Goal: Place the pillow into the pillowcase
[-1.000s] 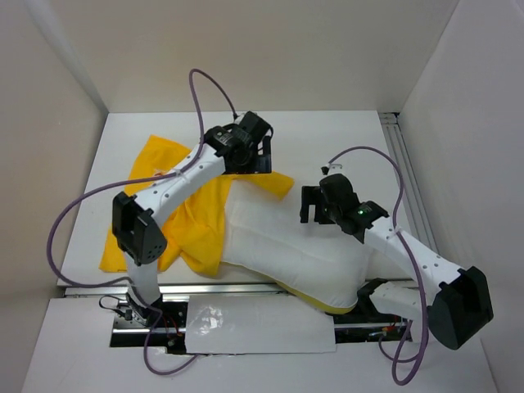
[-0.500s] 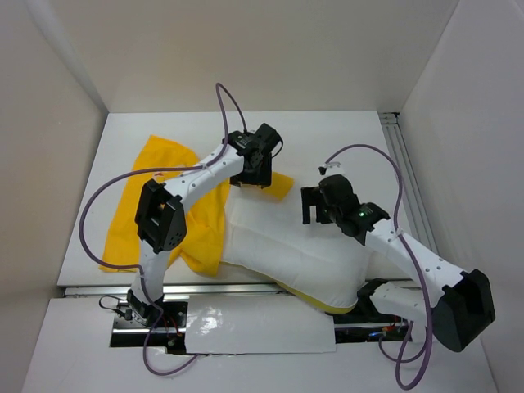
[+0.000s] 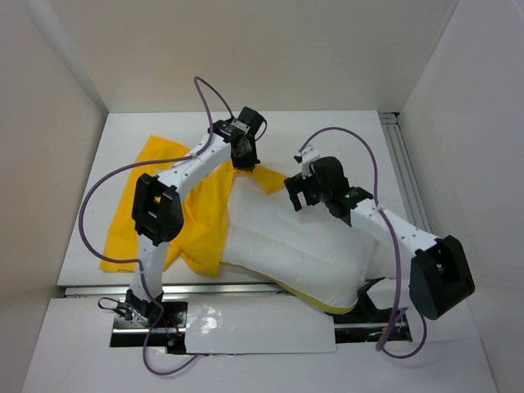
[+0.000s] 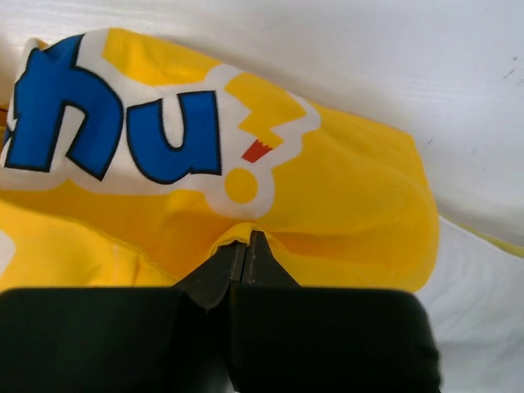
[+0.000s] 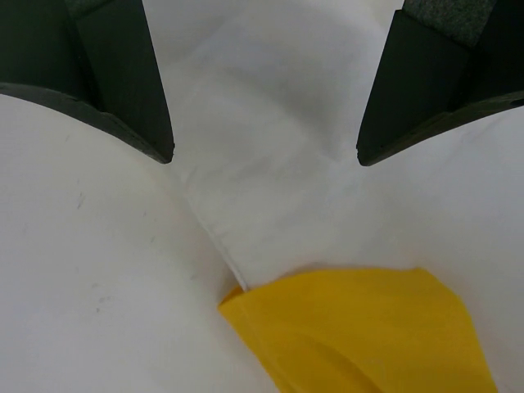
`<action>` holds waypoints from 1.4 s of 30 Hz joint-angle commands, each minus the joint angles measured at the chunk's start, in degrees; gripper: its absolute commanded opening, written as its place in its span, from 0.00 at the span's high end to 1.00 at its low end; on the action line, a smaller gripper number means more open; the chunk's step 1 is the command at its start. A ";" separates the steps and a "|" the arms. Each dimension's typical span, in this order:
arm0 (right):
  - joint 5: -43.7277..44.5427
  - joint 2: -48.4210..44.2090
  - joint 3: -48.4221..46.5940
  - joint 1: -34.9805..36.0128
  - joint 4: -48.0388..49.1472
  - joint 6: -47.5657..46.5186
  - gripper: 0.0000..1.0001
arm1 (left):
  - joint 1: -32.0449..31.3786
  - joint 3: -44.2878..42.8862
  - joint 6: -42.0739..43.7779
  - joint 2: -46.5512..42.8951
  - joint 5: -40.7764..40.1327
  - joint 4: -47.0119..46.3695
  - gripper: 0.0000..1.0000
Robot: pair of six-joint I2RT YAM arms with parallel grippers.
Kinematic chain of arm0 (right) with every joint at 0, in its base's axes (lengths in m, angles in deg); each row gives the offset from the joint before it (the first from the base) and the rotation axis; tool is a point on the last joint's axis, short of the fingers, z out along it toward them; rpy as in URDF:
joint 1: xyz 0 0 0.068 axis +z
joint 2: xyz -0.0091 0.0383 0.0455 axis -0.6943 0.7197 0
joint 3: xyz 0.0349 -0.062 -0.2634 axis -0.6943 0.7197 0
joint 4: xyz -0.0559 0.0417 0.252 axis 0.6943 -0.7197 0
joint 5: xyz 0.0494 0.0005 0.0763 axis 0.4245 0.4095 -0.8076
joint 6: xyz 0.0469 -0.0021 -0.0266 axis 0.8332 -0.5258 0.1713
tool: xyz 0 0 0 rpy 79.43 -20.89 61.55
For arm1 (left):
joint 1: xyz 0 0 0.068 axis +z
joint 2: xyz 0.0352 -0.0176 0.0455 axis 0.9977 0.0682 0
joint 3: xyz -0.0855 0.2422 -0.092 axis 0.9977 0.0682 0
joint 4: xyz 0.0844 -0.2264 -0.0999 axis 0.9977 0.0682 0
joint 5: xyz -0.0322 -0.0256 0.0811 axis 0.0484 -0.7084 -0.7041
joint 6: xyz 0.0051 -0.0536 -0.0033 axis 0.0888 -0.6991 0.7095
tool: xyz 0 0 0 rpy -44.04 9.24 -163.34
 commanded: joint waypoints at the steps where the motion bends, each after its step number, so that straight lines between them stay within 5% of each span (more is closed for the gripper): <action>1: -10.32 4.22 -5.61 -3.52 7.44 -8.40 0.00 | -0.71 -1.30 2.07 -3.08 2.26 -4.02 1.00; 15: -27.66 19.43 -8.96 -9.59 2.96 -11.31 0.06 | -0.71 -0.77 3.31 -3.08 6.30 -7.45 1.00; 17: -27.13 20.58 -8.17 -9.59 3.58 -10.78 0.37 | -0.71 -0.77 3.31 -3.08 7.44 -7.98 1.00; 19: -27.13 21.11 -9.13 -9.59 4.10 -7.98 0.91 | -0.71 -1.29 2.78 -3.08 7.96 -8.60 1.00; 20: -27.65 21.11 -9.66 -8.90 5.15 -7.18 1.00 | -0.71 -1.91 2.78 -3.08 8.49 -8.60 1.00; 30: -22.83 -3.40 -1.14 2.26 17.99 -6.03 1.00 | -2.29 -9.03 -1.09 -4.75 9.89 -8.60 1.00; 34: -17.74 -4.73 0.36 5.26 21.15 -4.62 1.00 | -4.48 -10.79 -1.09 -5.81 12.89 -10.09 1.00; 38: -7.30 -2.10 -0.17 7.46 26.14 -0.77 1.00 | -10.09 -3.62 -1.62 -12.12 10.34 -13.77 1.00; 42: -6.30 -0.08 1.40 8.86 35.12 2.06 1.00 | -12.21 -1.03 -1.09 -13.54 14.20 -17.65 1.00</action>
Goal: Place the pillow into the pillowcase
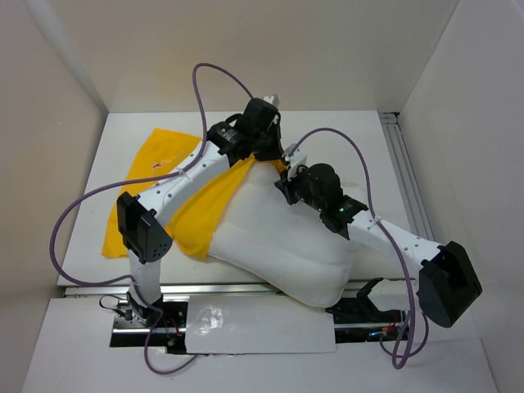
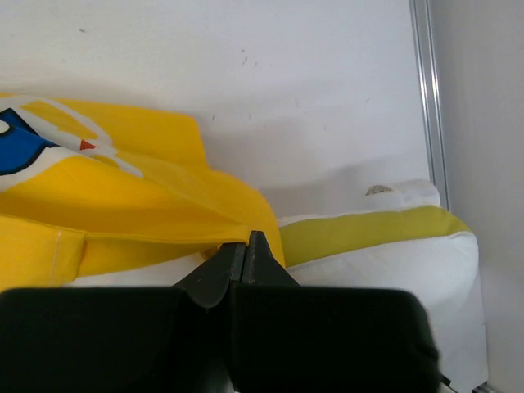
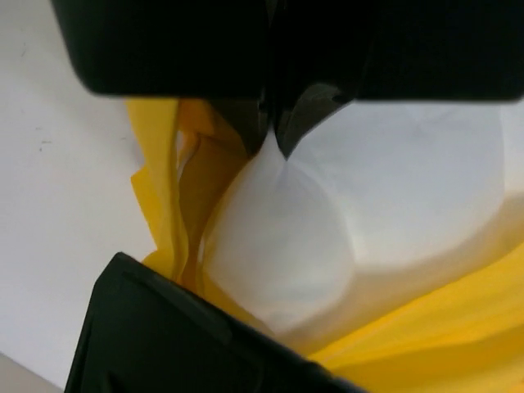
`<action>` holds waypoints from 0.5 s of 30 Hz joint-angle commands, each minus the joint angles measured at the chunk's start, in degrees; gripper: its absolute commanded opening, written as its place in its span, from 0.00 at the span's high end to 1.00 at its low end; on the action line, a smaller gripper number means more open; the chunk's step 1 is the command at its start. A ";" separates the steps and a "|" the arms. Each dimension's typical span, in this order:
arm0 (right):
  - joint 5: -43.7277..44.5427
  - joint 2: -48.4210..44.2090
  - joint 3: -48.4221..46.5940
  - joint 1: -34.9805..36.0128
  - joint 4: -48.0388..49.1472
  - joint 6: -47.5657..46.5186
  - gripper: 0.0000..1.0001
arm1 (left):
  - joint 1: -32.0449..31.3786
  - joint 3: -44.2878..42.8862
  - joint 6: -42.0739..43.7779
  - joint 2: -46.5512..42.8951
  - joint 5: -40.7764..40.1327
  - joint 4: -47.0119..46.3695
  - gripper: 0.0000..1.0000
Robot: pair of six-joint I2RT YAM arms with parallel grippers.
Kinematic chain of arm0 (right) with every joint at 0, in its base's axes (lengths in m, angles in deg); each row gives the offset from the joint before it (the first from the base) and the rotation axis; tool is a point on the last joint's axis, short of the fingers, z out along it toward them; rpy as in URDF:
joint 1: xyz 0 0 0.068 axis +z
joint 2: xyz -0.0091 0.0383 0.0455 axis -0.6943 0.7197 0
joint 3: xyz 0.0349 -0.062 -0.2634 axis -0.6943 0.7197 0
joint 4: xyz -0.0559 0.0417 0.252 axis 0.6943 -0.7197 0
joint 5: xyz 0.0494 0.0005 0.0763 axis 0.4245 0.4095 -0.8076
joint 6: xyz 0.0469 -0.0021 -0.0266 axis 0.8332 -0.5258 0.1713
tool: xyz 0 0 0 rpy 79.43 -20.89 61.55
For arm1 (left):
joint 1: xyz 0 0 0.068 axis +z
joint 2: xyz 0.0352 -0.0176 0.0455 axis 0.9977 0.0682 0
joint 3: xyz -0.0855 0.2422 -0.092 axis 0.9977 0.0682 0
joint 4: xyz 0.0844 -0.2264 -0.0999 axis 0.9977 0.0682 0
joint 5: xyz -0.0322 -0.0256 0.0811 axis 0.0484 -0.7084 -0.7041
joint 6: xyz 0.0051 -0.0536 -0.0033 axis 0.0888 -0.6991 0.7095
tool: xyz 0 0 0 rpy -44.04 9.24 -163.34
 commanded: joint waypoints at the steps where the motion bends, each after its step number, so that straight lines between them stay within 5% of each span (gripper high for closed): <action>1: 1.88 1.03 -0.36 2.39 16.48 3.76 1.00 | -3.10 0.52 -0.65 -2.79 8.28 -8.10 1.00; 15: 4.41 -3.72 13.08 5.39 41.17 1.74 1.00 | -4.42 -7.39 -1.18 8.72 14.88 -6.60 1.00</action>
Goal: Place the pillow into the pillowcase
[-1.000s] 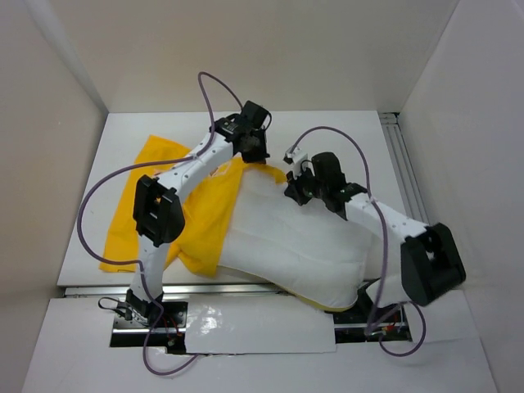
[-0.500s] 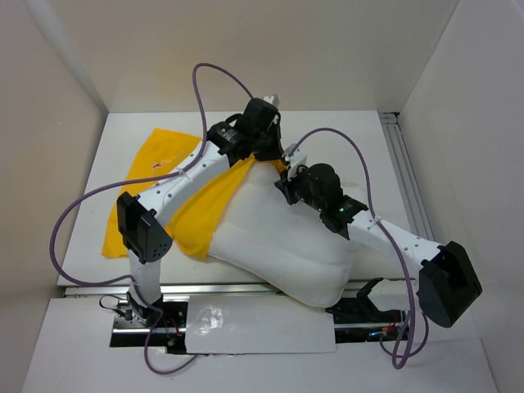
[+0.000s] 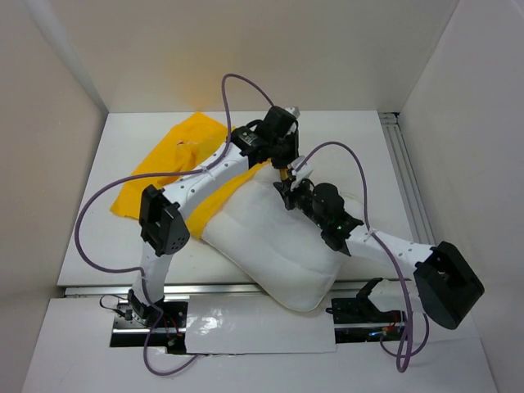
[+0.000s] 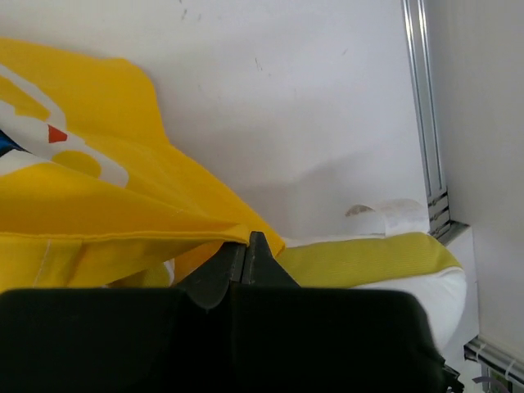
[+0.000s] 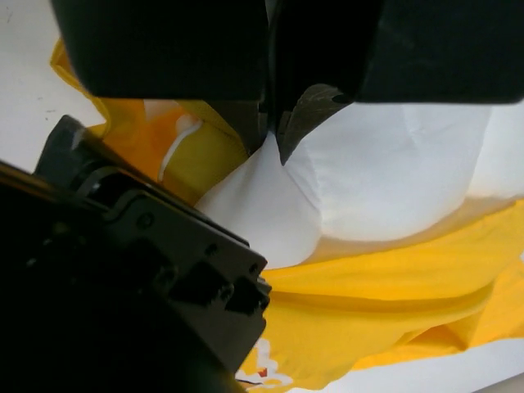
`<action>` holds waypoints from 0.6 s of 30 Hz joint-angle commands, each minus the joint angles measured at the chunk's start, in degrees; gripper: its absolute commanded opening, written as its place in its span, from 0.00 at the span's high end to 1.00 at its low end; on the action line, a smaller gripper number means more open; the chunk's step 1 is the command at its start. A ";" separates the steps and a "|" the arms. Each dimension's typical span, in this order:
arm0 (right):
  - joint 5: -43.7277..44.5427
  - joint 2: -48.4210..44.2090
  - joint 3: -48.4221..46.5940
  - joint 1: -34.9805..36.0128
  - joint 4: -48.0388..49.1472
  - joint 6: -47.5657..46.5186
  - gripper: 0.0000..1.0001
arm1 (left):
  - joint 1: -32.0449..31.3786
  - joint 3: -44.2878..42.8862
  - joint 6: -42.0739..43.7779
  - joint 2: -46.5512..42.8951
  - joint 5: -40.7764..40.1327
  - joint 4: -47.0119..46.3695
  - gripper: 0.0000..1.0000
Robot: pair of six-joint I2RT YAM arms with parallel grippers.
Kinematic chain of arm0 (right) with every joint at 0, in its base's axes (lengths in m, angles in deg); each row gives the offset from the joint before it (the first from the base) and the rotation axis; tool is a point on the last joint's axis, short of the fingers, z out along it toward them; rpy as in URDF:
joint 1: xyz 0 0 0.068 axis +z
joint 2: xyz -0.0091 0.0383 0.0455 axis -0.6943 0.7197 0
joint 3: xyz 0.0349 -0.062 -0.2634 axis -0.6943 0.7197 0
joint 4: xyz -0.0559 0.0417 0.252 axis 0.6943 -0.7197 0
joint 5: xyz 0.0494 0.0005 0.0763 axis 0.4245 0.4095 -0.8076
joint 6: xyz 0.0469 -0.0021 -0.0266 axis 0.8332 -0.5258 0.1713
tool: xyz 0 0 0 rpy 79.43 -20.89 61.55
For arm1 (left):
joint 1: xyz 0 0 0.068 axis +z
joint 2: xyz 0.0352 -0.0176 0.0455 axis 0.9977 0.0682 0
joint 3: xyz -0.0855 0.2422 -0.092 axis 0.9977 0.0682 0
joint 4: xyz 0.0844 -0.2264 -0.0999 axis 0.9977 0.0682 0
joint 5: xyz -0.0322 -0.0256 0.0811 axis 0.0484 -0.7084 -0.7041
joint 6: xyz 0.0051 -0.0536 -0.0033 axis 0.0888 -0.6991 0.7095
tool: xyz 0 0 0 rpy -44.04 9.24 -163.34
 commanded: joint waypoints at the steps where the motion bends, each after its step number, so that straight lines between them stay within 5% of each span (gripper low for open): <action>1: 0.61 -2.80 2.09 1.96 20.38 0.43 1.00 | -2.22 -1.93 -1.20 0.72 8.85 -5.10 1.00; 5: 5.80 0.44 4.64 1.96 29.46 -0.18 1.00 | -3.44 0.88 -1.20 -0.85 7.64 -6.94 1.00; 9: 7.30 1.77 2.64 1.96 27.21 -0.72 0.95 | -3.45 1.94 1.17 -1.56 5.60 -4.67 1.00; 12: 11.87 2.38 -1.14 1.96 15.88 -0.02 0.55 | -3.45 -0.69 3.54 -0.95 3.95 -0.54 0.57; 17: 22.48 -2.09 -1.68 1.96 0.95 6.82 0.23 | -3.45 2.37 7.15 -4.81 2.18 -0.43 0.04; 18: 24.17 -2.62 -1.68 1.96 -1.18 9.89 0.11 | -3.45 2.99 7.76 -5.34 1.31 -0.44 0.00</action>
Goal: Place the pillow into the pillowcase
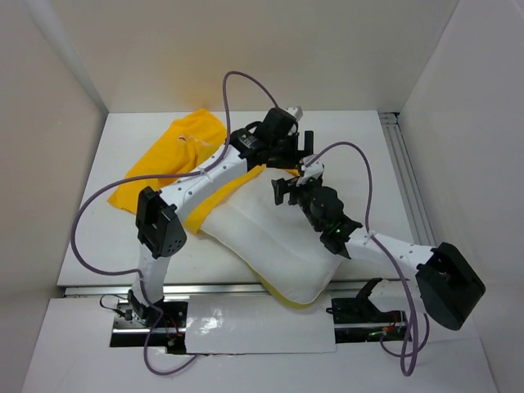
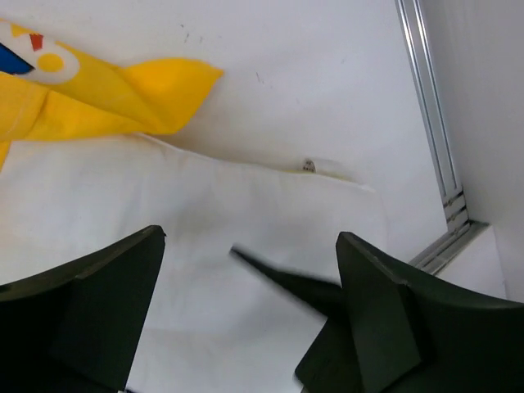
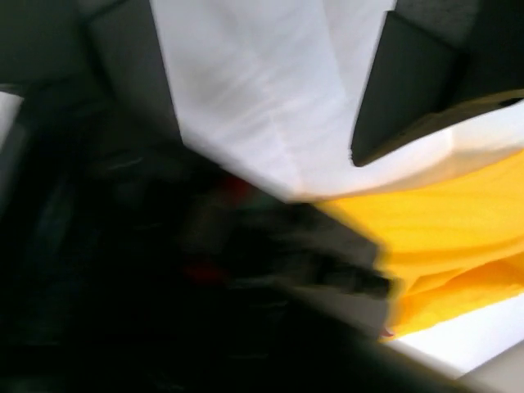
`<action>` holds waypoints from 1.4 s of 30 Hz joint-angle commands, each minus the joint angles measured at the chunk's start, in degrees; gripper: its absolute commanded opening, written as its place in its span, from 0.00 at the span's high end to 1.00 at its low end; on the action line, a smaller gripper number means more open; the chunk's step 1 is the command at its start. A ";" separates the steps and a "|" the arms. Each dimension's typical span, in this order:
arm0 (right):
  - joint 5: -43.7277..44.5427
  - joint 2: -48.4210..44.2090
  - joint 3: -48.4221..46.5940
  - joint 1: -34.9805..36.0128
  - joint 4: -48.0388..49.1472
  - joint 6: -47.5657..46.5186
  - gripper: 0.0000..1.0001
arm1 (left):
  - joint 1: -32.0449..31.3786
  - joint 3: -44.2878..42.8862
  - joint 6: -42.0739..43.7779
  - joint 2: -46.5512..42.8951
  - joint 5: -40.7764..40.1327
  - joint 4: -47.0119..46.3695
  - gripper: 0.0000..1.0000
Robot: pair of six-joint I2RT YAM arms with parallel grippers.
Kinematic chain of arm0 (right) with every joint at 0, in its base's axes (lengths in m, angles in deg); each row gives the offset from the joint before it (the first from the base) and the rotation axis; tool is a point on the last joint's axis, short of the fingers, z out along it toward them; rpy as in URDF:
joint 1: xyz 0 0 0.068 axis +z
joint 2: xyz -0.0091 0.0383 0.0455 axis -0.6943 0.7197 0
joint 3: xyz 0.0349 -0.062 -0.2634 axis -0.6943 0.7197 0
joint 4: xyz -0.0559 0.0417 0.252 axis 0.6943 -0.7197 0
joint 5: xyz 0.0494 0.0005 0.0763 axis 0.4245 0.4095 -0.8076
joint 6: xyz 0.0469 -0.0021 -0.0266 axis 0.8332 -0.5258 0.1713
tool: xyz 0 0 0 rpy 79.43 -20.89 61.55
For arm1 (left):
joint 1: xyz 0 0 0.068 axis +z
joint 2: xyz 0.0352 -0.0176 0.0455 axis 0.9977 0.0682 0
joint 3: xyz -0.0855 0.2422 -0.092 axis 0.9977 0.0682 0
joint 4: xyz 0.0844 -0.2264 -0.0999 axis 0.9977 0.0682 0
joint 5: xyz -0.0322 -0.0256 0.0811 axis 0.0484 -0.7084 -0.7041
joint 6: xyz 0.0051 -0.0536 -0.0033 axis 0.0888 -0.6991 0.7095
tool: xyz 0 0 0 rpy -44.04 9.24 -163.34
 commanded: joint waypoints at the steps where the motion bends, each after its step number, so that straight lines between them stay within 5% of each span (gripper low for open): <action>1: 9.21 -3.37 -3.58 -0.71 -8.71 7.47 0.05 | -2.77 1.75 3.87 -5.06 2.21 2.27 0.00; 6: 11.94 -7.42 -7.61 -0.71 -29.00 13.44 0.00 | -2.24 2.71 4.40 -7.95 -2.78 5.60 0.00; 8: 5.84 -9.08 -9.73 -0.71 -39.07 13.45 0.00 | -0.84 5.25 3.09 -9.97 -4.63 6.22 0.00; 12: 1.22 -8.13 -14.39 3.14 -53.35 11.00 0.00 | 0.48 24.08 -3.31 -20.06 -13.58 6.84 0.00; 15: 7.52 -3.30 -17.46 12.44 -59.86 10.38 0.00 | 3.29 39.82 -7.89 -31.31 -14.40 6.32 0.00; 21: 11.78 8.48 -24.41 30.91 -59.89 5.81 0.00 | 12.60 57.81 -14.58 -48.90 -14.92 8.59 0.00; 25: 5.99 13.23 -25.47 33.30 -55.77 3.71 0.00 | 19.19 68.26 -14.58 -57.23 -9.76 7.37 0.00; 33: 8.53 21.58 -21.43 31.11 -44.34 2.03 0.00 | 26.32 71.88 -11.86 -62.80 -4.82 6.23 0.00; 35: 10.18 23.95 -21.43 29.18 -42.92 2.55 0.24 | 26.85 71.89 -11.86 -63.33 -3.42 6.23 0.00; 36: 11.66 24.48 -21.43 29.17 -42.22 3.60 0.48 | 26.85 71.89 -11.25 -63.33 -3.41 6.23 0.00; 37: 17.16 24.49 -22.03 29.17 -42.22 6.13 0.99 | 27.37 72.41 -11.24 -63.33 -2.71 6.23 0.00; 42: 20.65 17.73 -25.89 27.16 -42.22 5.90 1.00 | 27.38 72.94 -10.72 -63.33 -2.18 4.21 0.00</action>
